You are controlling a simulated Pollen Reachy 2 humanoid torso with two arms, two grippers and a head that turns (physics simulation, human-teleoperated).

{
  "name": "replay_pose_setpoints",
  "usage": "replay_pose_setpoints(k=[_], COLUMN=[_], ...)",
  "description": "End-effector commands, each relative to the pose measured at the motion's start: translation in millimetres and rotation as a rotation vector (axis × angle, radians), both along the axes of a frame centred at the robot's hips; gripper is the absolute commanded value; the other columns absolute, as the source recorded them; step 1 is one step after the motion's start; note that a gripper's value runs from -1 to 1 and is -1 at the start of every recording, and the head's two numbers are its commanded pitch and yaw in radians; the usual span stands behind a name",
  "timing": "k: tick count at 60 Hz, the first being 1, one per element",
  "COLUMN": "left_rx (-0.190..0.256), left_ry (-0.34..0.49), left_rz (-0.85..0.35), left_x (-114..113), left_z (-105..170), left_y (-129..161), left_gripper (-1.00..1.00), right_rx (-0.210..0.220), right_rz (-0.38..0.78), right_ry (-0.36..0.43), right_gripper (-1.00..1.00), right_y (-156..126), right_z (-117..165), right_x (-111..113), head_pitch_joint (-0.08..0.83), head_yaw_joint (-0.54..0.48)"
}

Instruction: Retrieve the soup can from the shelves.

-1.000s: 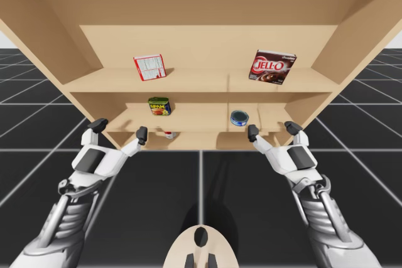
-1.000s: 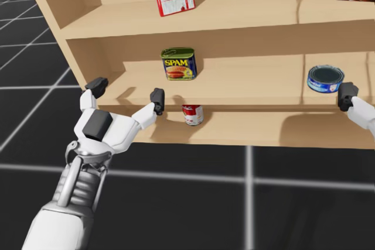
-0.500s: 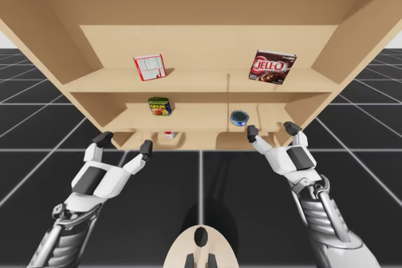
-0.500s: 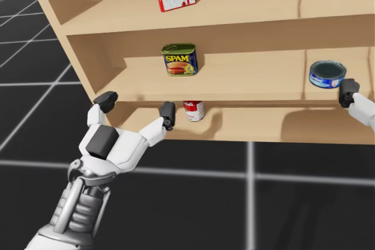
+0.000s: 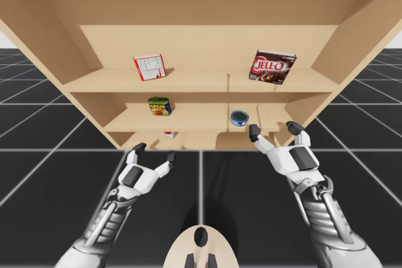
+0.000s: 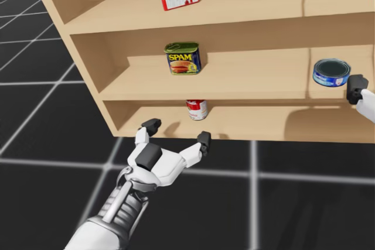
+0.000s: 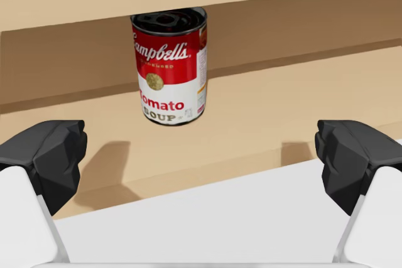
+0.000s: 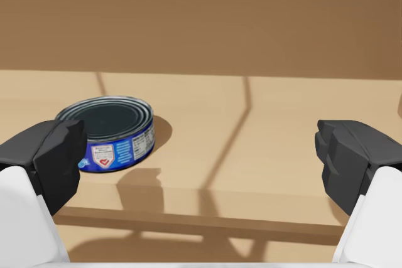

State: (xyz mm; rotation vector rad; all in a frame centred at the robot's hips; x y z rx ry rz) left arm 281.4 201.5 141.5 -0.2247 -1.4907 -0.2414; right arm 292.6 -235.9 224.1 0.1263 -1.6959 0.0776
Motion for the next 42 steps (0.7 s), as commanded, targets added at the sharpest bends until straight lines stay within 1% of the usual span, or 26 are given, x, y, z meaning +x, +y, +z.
replay_pose_setpoints(k=[1,8,14,17,18,21,26,33,35,37,42], left_rx=[-0.051,-0.052,-0.077,-0.085,-0.091,-0.089,-0.111,-0.131,-0.128,-0.139,-0.148], left_ry=[0.032,0.048,0.078,0.091,0.097,0.099,0.130,0.158,0.159,0.175,0.193], left_rz=[-0.011,0.005,0.024,0.026,0.034,0.041,0.057,0.070,0.075,0.075,0.068], left_x=[25,44,64,69,75,80,92,107,109,112,115], left_z=[-10,-10,-12,-12,-13,-13,-16,-20,-21,-22,-25], left_y=[-30,-38,-45,-47,-49,-52,-58,-66,-67,-69,-72], left_gripper=[-1.00,-1.00,-1.00,-1.00,-1.00,-1.00,-1.00,-1.00,-1.00,-1.00,-1.00], right_rx=[0.009,0.010,0.010,0.011,0.011,0.011,0.012,0.014,0.014,0.016,0.015], right_rz=[-0.002,-0.002,-0.005,-0.006,-0.007,-0.007,-0.010,-0.014,-0.014,-0.015,-0.016], right_ry=[-0.001,0.001,0.000,0.000,-0.001,0.000,-0.001,-0.001,-0.002,-0.002,-0.003], right_gripper=[-1.00,-1.00,-1.00,-1.00,-1.00,-1.00,-1.00,-1.00,-1.00,-1.00,-1.00], right_y=[1,1,1,0,0,0,0,0,0,0,0], right_z=[0,0,0,0,0,0,0,1,1,1,1], right_x=[-1,-1,-1,-1,-1,-1,-1,-1,-1,-1,-1], head_pitch_joint=[0.584,0.584,0.586,0.587,0.587,0.588,0.591,0.592,0.592,0.593,0.595], head_yaw_joint=[0.24,0.24,0.24,0.24,0.24,0.24,0.24,0.23,0.23,0.23,0.23])
